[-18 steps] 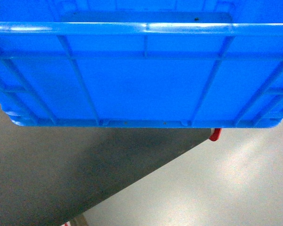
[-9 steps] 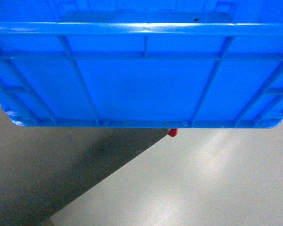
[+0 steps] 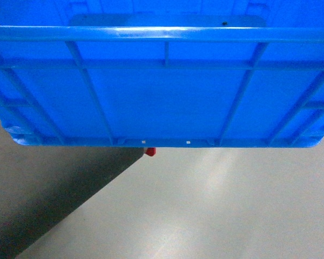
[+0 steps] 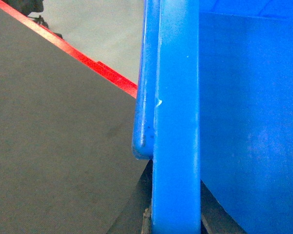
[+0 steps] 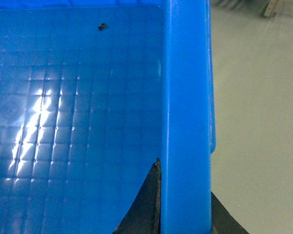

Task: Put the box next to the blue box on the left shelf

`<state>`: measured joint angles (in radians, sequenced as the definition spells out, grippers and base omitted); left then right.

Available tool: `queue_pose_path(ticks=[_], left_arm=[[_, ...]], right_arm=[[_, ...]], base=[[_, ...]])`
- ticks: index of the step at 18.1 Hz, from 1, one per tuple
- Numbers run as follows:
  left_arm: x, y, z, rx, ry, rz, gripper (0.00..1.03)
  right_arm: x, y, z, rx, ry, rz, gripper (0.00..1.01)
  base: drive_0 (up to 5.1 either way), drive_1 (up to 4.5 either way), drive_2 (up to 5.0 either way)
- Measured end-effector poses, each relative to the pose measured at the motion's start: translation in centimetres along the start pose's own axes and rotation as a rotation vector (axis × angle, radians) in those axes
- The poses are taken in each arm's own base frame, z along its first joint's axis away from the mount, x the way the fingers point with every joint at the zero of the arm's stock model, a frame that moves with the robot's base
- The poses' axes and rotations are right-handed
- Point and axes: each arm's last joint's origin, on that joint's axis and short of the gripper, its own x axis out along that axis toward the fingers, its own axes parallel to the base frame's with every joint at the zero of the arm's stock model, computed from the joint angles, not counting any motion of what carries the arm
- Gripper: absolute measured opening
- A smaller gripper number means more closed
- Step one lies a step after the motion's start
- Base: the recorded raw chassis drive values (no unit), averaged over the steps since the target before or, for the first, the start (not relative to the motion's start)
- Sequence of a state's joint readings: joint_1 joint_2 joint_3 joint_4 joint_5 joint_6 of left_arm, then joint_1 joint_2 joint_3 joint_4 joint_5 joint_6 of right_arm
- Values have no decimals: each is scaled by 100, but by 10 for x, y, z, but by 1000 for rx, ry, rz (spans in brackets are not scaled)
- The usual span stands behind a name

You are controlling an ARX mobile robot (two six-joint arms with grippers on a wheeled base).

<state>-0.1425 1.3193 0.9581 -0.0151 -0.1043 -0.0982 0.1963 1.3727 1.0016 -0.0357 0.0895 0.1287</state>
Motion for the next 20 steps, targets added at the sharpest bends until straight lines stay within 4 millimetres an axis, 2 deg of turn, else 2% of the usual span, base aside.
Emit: queue_pose_path(ticks=[20], left_arm=[[0, 0, 0, 0, 0, 0, 7]], right_arm=[[0, 0, 0, 0, 0, 0, 8]], base=[[-154, -154, -154]])
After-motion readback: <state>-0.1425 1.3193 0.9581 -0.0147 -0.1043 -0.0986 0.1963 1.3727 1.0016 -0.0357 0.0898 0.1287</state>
